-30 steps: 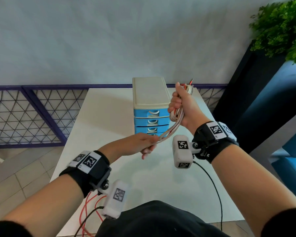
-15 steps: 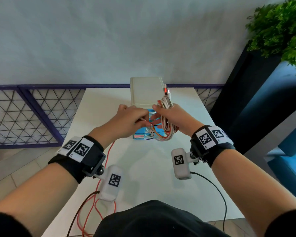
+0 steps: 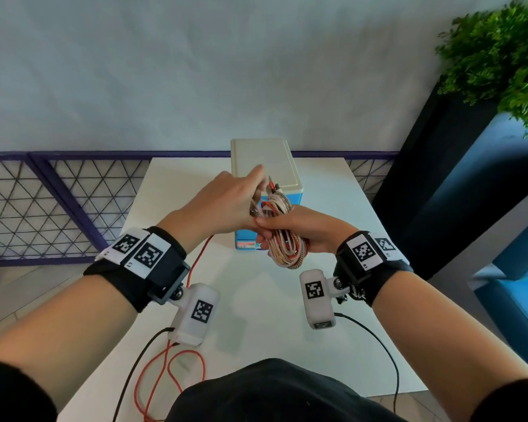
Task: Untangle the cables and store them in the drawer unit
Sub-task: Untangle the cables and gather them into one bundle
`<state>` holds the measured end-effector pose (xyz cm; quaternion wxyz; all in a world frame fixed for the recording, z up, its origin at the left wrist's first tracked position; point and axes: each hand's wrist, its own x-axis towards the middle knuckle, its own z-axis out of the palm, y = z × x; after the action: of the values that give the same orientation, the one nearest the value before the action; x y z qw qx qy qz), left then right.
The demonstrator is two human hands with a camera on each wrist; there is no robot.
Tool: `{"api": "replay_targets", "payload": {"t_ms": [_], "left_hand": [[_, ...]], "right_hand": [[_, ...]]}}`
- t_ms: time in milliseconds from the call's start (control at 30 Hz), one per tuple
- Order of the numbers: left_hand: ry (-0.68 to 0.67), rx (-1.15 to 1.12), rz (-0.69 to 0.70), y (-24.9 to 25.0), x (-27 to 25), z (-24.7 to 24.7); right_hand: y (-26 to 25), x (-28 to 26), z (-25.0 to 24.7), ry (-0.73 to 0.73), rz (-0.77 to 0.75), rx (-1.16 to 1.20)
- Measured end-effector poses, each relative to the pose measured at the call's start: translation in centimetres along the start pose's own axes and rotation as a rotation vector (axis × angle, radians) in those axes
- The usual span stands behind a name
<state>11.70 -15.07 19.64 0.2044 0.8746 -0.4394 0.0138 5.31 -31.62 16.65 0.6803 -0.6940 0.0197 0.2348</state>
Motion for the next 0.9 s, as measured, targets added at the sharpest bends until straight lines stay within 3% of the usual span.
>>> {"api": "replay_targets", "payload": {"t_ms": [133, 233, 333, 433, 533, 633, 733, 900], "left_hand": [[0.058, 0.013, -0.109, -0.4, 0.3, 0.9], [-0.007, -0.295, -0.263, -0.8, 0.6, 1.8], [-0.190, -0.558, -0.464, -1.7, 0.2, 2.6], [-0.323, -0.981, -0.533, -2.5, -1.1, 3.3], [-0.207, -1.369, -0.672, -2.7, -2.3, 3.6], [-0.161, -1.582, -0.671, -2.1, -2.5, 3.5], [-0.153, -1.595, -0.594, -0.2, -1.8, 3.2], [-0.128, -1.359, -0.546, 2.9, -0.2, 3.3]], "right_hand": [[0.6, 0.2, -0.2, 0.112, -0.022, -0.023], [0.5, 0.2, -0.6, 0.178, -0.052, 0.018], [0.4, 0.2, -1.0, 0.260, -0.094, 0.057], [0.4, 0.1, -1.9, 0.364, -0.138, 0.204], [0.7, 0.2, -2.8, 0.433, -0.177, 0.404], [1.0, 0.4, -2.7, 0.473, -0.175, 0.449], [1.1, 1.1, -1.9, 0.521, -0.140, 0.328], [0.8, 2.0, -0.8, 0.394, -0.138, 0.264]]}}
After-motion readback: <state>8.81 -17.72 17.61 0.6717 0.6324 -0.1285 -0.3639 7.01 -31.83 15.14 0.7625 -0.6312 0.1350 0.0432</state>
